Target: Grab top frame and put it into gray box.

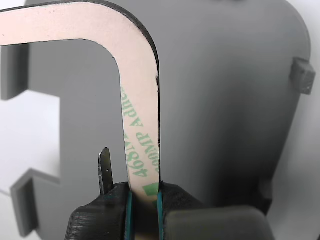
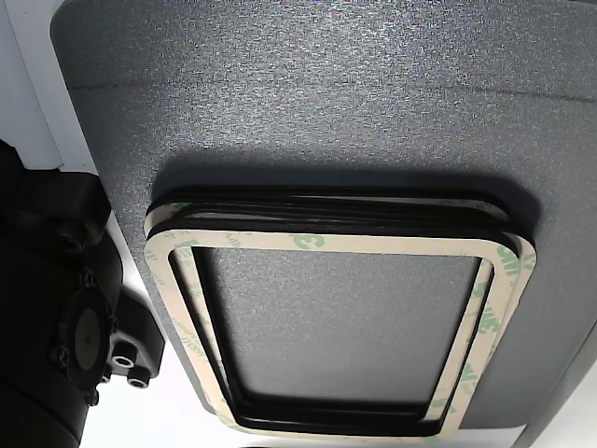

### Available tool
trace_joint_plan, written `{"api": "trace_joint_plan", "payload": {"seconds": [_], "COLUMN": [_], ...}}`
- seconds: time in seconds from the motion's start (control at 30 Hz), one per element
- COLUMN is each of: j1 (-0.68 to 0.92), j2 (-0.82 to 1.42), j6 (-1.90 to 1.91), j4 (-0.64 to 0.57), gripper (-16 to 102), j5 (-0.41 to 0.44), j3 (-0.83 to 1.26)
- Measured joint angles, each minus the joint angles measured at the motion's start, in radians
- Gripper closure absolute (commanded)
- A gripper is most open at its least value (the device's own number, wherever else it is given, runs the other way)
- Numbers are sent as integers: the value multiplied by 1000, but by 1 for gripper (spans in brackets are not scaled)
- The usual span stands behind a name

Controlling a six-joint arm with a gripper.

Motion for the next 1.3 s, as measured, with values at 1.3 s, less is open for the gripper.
{"api": "trace_joint_plan", "payload": {"seconds": [1.3], "j1": [-31], "j2": [-40], "j6": [89], "j4": [0], "gripper": [98], "j5": [-150], "j3": [94]}}
